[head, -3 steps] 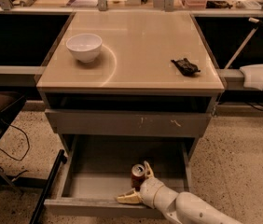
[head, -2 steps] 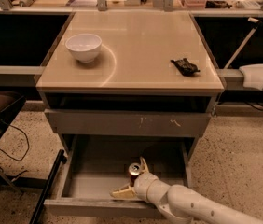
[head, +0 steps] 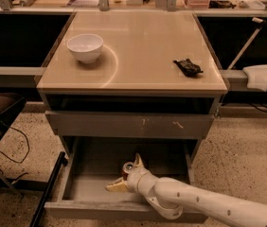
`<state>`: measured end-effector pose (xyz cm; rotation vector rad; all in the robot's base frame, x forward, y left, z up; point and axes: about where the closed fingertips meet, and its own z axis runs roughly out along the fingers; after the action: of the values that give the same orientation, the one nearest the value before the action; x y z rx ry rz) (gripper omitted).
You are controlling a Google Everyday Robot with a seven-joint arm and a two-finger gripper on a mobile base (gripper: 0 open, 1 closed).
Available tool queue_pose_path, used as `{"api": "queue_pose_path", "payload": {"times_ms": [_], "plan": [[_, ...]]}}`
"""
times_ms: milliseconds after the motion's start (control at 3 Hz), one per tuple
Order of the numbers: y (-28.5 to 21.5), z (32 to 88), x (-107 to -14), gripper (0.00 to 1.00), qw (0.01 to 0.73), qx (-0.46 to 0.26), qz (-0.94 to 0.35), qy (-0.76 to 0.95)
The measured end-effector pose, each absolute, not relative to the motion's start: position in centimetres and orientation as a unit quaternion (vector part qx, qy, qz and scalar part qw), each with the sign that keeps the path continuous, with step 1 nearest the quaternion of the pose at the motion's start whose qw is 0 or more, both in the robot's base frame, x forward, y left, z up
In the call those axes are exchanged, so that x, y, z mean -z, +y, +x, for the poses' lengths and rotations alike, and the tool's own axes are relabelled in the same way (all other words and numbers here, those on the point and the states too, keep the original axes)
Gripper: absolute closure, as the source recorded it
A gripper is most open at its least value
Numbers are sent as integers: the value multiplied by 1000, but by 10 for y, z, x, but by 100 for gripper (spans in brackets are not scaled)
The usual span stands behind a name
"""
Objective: Pick coke can from middle drawer and place on counter
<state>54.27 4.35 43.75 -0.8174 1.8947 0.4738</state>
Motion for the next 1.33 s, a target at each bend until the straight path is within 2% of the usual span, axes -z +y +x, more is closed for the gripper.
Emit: {"api": "queue_pose_path", "payload": {"times_ms": [333, 1000, 1333], "plan": [[43, 543, -438, 19, 490, -195, -337, 780], [43, 543, -438, 65, 490, -195, -336, 780], [23, 559, -472, 89, 525, -199, -321, 763]]}}
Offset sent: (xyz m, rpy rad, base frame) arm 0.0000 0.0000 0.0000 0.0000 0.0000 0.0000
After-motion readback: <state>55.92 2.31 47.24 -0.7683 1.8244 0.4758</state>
